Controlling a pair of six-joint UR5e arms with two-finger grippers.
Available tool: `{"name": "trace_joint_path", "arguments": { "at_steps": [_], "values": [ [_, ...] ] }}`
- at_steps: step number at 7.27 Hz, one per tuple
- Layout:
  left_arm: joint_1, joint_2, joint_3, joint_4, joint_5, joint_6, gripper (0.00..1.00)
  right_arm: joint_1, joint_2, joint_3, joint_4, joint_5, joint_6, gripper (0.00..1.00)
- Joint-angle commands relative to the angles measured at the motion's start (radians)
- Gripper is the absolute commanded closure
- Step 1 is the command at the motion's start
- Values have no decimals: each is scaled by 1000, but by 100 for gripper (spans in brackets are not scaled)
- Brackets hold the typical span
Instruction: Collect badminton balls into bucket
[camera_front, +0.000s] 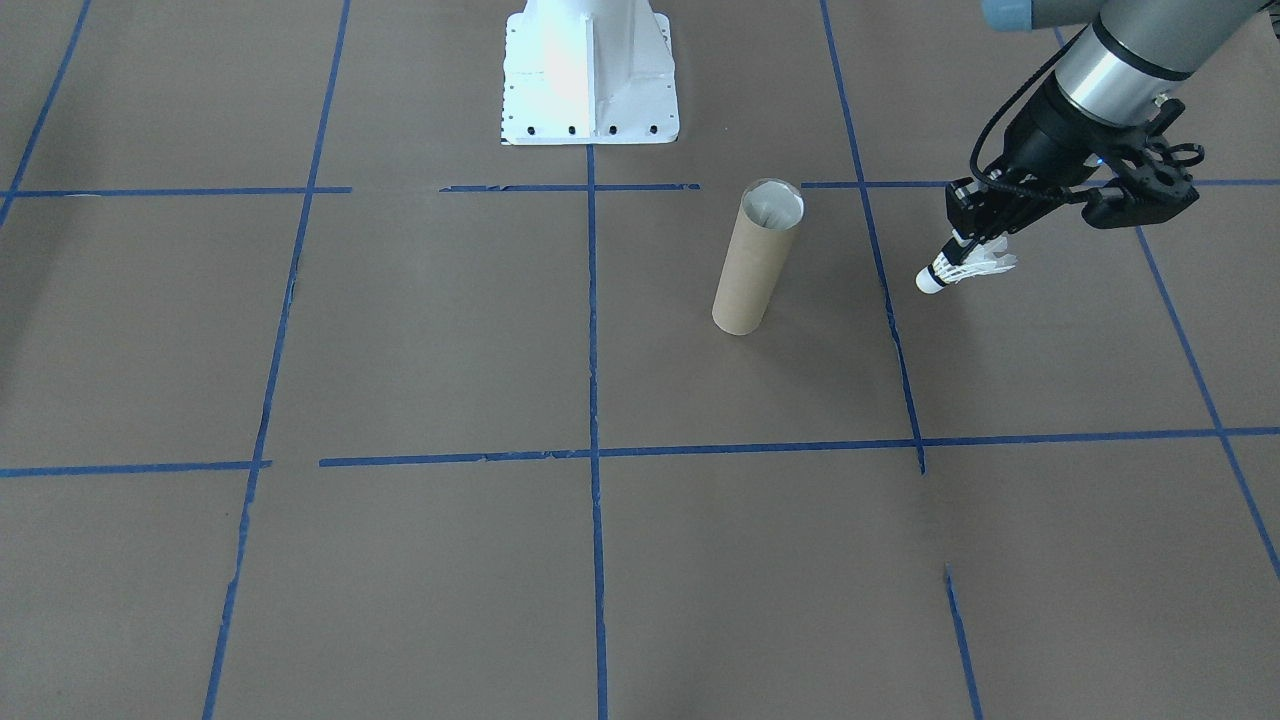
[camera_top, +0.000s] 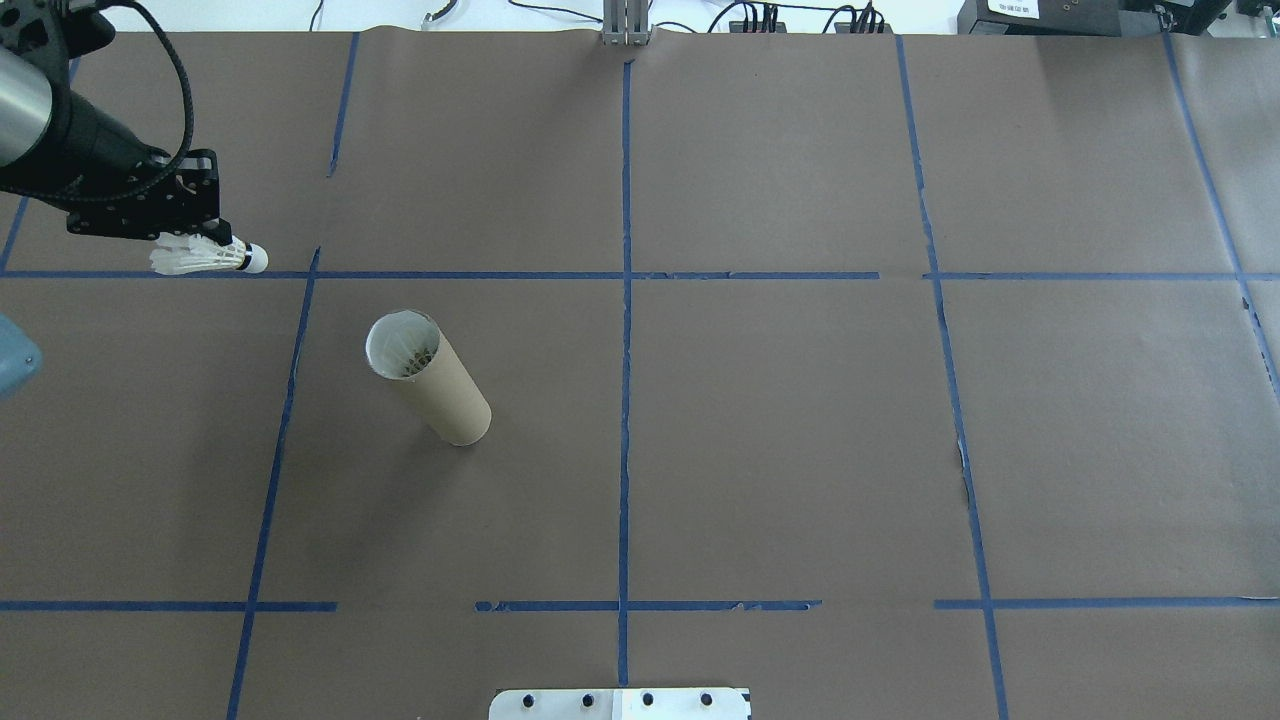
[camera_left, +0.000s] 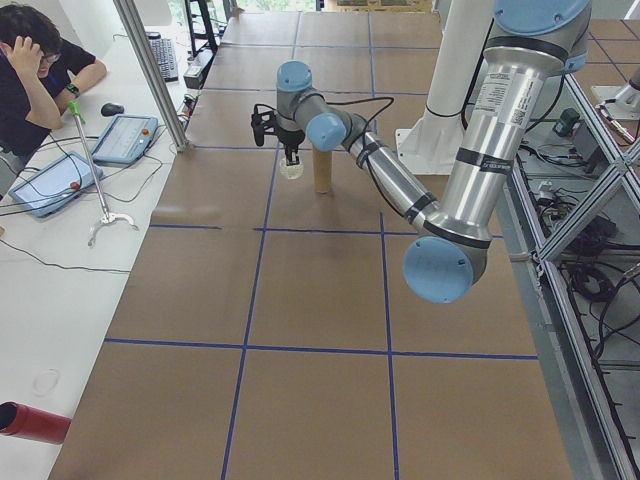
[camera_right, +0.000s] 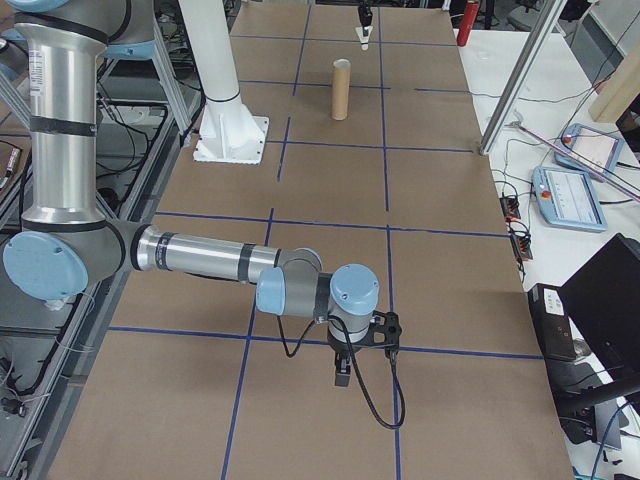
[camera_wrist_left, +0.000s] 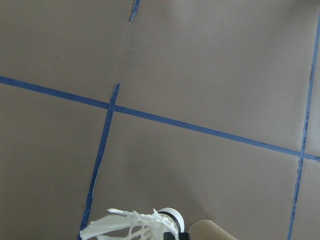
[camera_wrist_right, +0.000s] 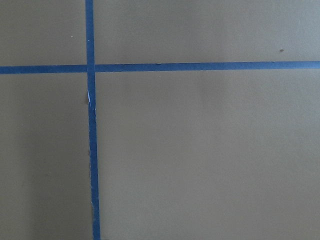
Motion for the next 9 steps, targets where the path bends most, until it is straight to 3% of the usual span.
{"name": "trace_joint_path", "arguments": {
  "at_steps": [1, 3, 4, 6, 9],
  "values": [
    [9, -260, -42, 493, 147, 61, 100, 0, 1, 0, 0, 0, 0, 0],
    [80, -461, 8, 760, 167, 47, 100, 0, 1, 0, 0, 0, 0, 0],
    [148, -547, 58, 869, 227, 26, 100, 0, 1, 0, 0, 0, 0, 0],
    [216, -635, 175, 892, 235, -60, 100, 0, 1, 0, 0, 0, 0, 0],
    [286, -651, 203, 884, 232, -138, 100, 0, 1, 0, 0, 0, 0, 0]
  ]
}}
